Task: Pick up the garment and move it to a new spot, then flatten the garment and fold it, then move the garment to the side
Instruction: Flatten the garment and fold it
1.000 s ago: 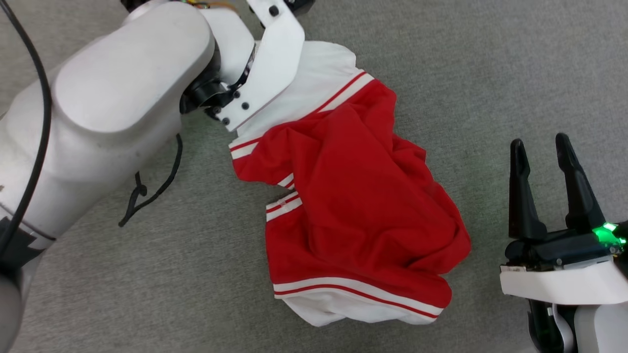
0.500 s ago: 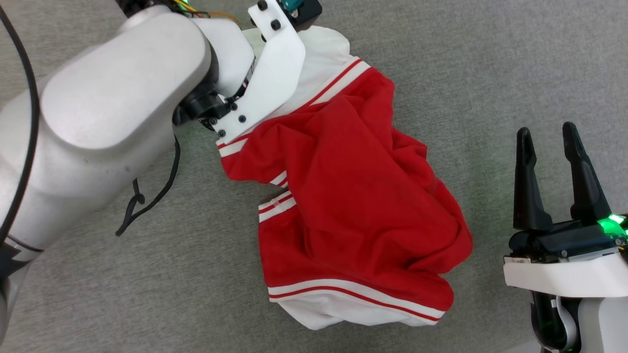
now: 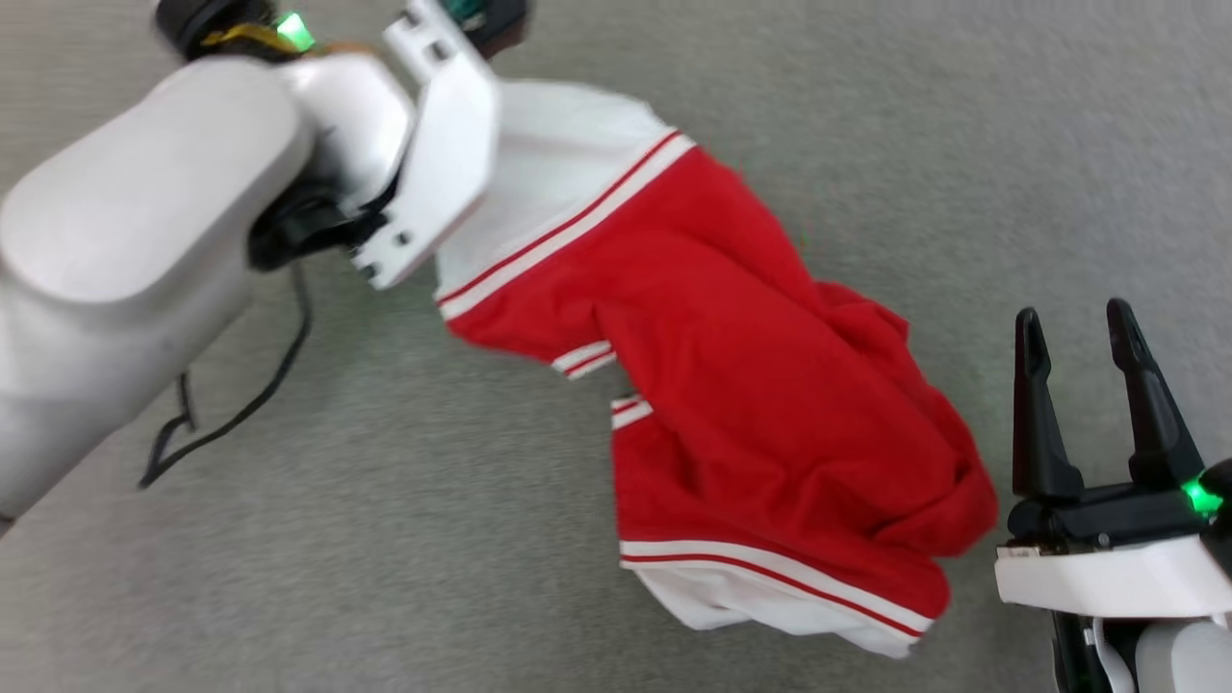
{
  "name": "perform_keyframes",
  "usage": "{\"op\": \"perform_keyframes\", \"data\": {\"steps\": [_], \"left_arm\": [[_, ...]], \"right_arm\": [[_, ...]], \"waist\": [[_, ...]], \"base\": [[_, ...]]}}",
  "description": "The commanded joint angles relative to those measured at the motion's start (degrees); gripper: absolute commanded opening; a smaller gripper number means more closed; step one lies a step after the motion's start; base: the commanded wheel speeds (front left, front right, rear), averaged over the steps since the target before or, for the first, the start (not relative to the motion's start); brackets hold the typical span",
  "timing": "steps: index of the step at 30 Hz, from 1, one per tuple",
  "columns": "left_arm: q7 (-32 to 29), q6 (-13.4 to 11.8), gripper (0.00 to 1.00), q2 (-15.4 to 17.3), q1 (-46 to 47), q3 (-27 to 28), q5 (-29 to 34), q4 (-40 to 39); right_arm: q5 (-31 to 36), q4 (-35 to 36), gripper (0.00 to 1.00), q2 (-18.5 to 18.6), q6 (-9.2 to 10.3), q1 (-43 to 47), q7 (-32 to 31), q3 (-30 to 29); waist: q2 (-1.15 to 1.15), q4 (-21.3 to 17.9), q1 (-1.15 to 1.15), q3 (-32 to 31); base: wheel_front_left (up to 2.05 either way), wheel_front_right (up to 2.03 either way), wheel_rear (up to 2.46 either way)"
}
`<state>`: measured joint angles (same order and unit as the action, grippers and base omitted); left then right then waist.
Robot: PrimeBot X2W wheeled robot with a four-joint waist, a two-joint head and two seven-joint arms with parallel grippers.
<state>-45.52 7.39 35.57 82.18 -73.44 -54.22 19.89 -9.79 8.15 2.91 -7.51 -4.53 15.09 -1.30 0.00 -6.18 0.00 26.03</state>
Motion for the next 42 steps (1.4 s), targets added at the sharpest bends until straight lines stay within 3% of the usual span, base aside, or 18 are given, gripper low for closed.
{"op": "perform_keyframes", "data": {"steps": [1, 6, 12, 16, 20, 21, 22, 26, 29, 32, 36, 38, 42], "left_arm": [[0.35, -0.03, 0.0, 1.03, -1.4, 0.03, -0.09, 0.55], [3.48, -0.29, 0.0, 6.17, -6.6, 0.28, -2.25, 5.73], [5.05, -1.52, 0.0, 11.55, -13.04, 0.25, -3.88, 12.85], [6.38, -2.28, 0.0, 13.0, -17.52, 0.6, -6.57, 16.29], [8.98, -2.54, 0.0, 11.49, -21.48, 0.84, -8.52, 18.74], [10.45, -2.63, 0.05, 11.12, -21.92, 1.16, -8.74, 19.21], [12.87, -2.82, 1.0, 10.82, -21.99, 1.67, -8.27, 19.56], [24.61, -2.52, 1.0, 11.29, -21.39, 3.72, -5.81, 19.5], [33.61, -3.67, 1.0, 12.31, -22.34, 5.14, -4.04, 18.26], [44.08, -7.37, 1.0, 12.94, -23.55, 6.66, -1.3, 15.49], [56.95, -15.3, 1.0, 13.88, -27.97, 8.82, 1.22, 9.89], [59.72, -20.22, 1.0, 14.08, -30.85, 11.11, 1.21, 6.16], [60.77, -30.34, 1.0, 14.35, -37.93, 19.0, 4.26, -4.72]], "right_arm": [[0.6, -0.08, 1.0, -0.08, 0.04, 0.69, 0.11, -0.05], [1.37, 0.0, 1.0, -0.07, 0.04, 1.63, 0.11, -0.3], [1.76, 0.14, 1.0, -0.07, 0.04, 2.16, 0.11, 0.55], [1.71, 0.06, 1.0, -0.07, 0.04, 1.98, 0.11, 0.71], [1.91, 0.13, 1.0, -0.07, 0.03, 2.26, 0.11, 0.63], [1.99, 0.04, 1.0, -0.08, 0.04, 2.34, 0.11, 0.69], [2.12, -0.08, 1.0, -0.07, 0.04, 2.38, 0.11, 0.71], [2.28, -0.13, 1.0, -0.07, 0.04, 3.06, 0.11, -0.32], [3.26, 0.32, 1.0, -0.08, 0.03, 3.58, 0.11, -1.23], [5.19, 1.67, 1.0, -0.07, 0.04, 3.42, 0.11, -2.23], [9.64, 3.95, 1.0, -0.08, 0.04, 1.4, 0.11, -1.88], [12.4, 4.46, 1.0, -0.03, 0.04, 0.11, 0.11, -0.7], [14.25, 4.54, 1.0, 3.79, 0.05, -2.71, 0.11, 2.49]], "waist": [[0.0, 3.64, 0.0, -3.26], [0.0, 6.01, 0.0, -4.86], [0.0, 6.17, 0.0, -4.82], [0.0, 5.18, 0.0, -4.18], [0.0, 4.74, 0.0, -3.9], [0.0, 4.64, 0.0, -4.01], [0.0, 4.55, 0.0, -4.26], [0.0, 4.42, 0.0, -6.65], [0.0, 4.71, 0.0, -9.4], [0.0, 5.3, 0.0, -12.07], [0.0, 6.02, 0.0, -14.3], [0.0, 6.33, 0.0, -14.62], [0.0, 7.03, 0.0, -14.95]], "base": [[0.0, 0.0, 0.0], [0.0, 0.0, 0.0], [0.0, 0.0, 0.0], [0.0, 0.0, 0.0], [0.0, 0.0, 0.0], [0.0, 0.0, 0.0], [0.0, 0.0, 0.0], [0.0, 0.0, 0.0], [0.0, 0.0, 0.0], [0.0, 0.0, 0.0], [0.0, 0.0, 0.0], [0.0, 0.0, 0.0], [0.0, 0.0, 0.0]]}}
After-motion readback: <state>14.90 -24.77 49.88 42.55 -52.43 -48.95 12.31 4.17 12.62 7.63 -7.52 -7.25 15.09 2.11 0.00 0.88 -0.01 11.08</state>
